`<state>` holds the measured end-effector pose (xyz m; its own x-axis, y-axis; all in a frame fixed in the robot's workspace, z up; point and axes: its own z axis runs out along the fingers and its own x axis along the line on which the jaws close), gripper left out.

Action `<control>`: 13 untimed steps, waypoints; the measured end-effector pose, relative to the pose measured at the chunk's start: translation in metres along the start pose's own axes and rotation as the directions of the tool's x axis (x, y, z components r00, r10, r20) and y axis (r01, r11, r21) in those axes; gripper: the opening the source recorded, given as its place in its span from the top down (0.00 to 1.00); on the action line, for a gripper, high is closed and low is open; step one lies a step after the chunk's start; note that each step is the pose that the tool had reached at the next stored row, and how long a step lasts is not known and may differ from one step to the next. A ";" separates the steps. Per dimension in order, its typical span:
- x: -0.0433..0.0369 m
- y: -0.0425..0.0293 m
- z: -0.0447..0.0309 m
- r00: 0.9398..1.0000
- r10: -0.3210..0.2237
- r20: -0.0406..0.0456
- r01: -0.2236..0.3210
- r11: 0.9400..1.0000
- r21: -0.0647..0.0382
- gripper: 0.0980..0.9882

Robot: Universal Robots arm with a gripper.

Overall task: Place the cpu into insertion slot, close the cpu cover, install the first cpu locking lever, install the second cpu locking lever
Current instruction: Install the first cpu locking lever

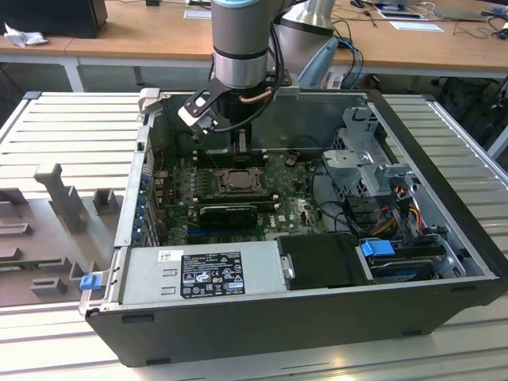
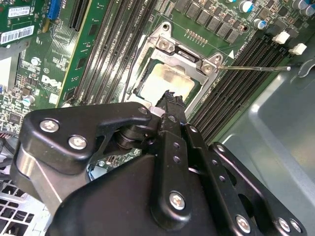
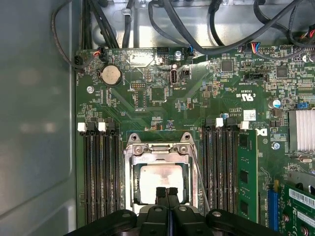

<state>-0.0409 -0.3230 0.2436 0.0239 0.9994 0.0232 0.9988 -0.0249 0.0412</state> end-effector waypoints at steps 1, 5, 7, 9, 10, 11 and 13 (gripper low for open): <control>0.0000 0.0000 -0.0002 1.000 0.000 0.000 0.000 1.000 0.000 0.99; 0.0000 0.0000 -0.0014 1.000 0.000 0.000 0.000 1.000 0.000 0.99; 0.0000 0.0001 -0.0026 1.000 0.000 0.000 0.000 1.000 0.000 0.99; 0.0001 0.0001 -0.0031 1.000 0.000 0.000 0.000 1.000 0.000 0.99; 0.0001 0.0001 -0.0038 1.000 0.000 0.000 0.000 1.000 0.000 0.99; 0.0001 0.0002 -0.0045 1.000 0.000 0.000 0.000 1.000 0.000 0.99; 0.0001 0.0002 -0.0058 1.000 0.000 0.000 0.000 1.000 0.000 0.99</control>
<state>-0.0409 -0.3230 0.2494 0.0239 0.9994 0.0232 0.9988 -0.0249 0.0412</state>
